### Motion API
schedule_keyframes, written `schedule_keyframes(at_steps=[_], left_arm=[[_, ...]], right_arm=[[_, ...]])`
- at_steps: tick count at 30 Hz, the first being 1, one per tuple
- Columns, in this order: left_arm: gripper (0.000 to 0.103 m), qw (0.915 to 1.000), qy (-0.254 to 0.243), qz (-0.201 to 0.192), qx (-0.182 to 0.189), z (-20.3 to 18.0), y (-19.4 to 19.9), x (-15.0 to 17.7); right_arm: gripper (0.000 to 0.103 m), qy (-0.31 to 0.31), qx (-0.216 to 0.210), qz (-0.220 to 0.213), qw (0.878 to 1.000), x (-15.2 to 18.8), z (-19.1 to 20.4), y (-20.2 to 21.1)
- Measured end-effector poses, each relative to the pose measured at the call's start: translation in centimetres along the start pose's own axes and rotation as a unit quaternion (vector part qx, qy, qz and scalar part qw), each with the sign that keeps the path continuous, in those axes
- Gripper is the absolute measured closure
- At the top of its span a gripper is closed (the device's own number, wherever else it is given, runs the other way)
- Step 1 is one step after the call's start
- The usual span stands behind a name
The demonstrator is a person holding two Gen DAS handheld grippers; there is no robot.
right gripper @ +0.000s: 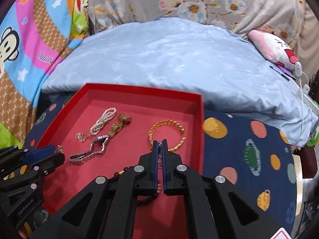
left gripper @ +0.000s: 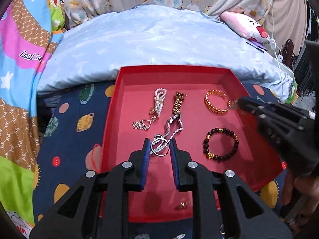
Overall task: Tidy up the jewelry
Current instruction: 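Carry ring and flower earring into the red tray and open both grippers, then lift both grippers out of the red tray back over the cloth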
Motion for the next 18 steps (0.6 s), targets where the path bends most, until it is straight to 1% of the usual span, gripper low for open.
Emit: schedule_keyframes(at_steps=[2, 4, 5, 6, 7, 8, 9, 10, 13, 18], left_arm=[[0.084, 1.0000, 0.002, 0.003, 0.001, -0.1, -0.4, 0.0], [0.082, 1.0000, 0.008, 0.004, -0.002, 0.1, -0.6, -0.1], [0.079, 0.9999, 0.013, 0.002, -0.005, 0.2, -0.5, -0.1], [0.065, 0.9998, 0.017, 0.000, -0.009, 0.4, -0.4, -0.1], [0.051, 0.9997, 0.022, -0.005, -0.013, 0.7, -0.1, -0.1], [0.048, 0.9994, 0.029, -0.013, -0.017, 1.0, 0.4, -0.2], [0.047, 0.9991, 0.033, -0.020, -0.018, 1.3, 0.9, -0.2], [0.047, 0.9988, 0.036, -0.028, -0.018, 1.6, 1.5, -0.3], [0.046, 0.9981, 0.041, -0.041, -0.021, 2.1, 3.0, -0.4], [0.046, 0.9972, 0.040, -0.057, -0.027, 2.4, 6.1, 0.5]], right_arm=[[0.100, 0.007, -0.009, 0.008, 1.000, 0.2, 0.7, -0.6], [0.099, -0.004, -0.047, 0.011, 0.999, 0.4, 1.2, -0.5], [0.096, -0.017, -0.072, 0.007, 0.997, 0.4, 1.2, -0.1], [0.095, -0.039, -0.115, 0.001, 0.993, 0.4, 1.1, 0.6], [0.095, -0.055, -0.142, -0.005, 0.988, 0.3, 0.8, 1.3], [0.095, -0.069, -0.159, -0.011, 0.985, 0.2, 0.4, 2.0], [0.095, -0.083, -0.171, -0.019, 0.982, 0.1, -0.1, 2.8], [0.095, -0.093, -0.175, -0.028, 0.980, 0.0, -0.5, 3.7], [0.095, -0.116, -0.165, -0.049, 0.978, 0.1, -2.2, 6.6], [0.094, -0.111, -0.101, -0.056, 0.987, 1.8, -3.5, 10.3]])
Point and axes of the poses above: each gripper's, at about its wrist camera, not at the fingertips, and y roughly against the way its jaws point, z to its left, x to its underside, the point moved 5 cm from there along -y, roughly the way its jaws point, and after that the axes turned 3 degrees about -y, right-handed, at the moved point
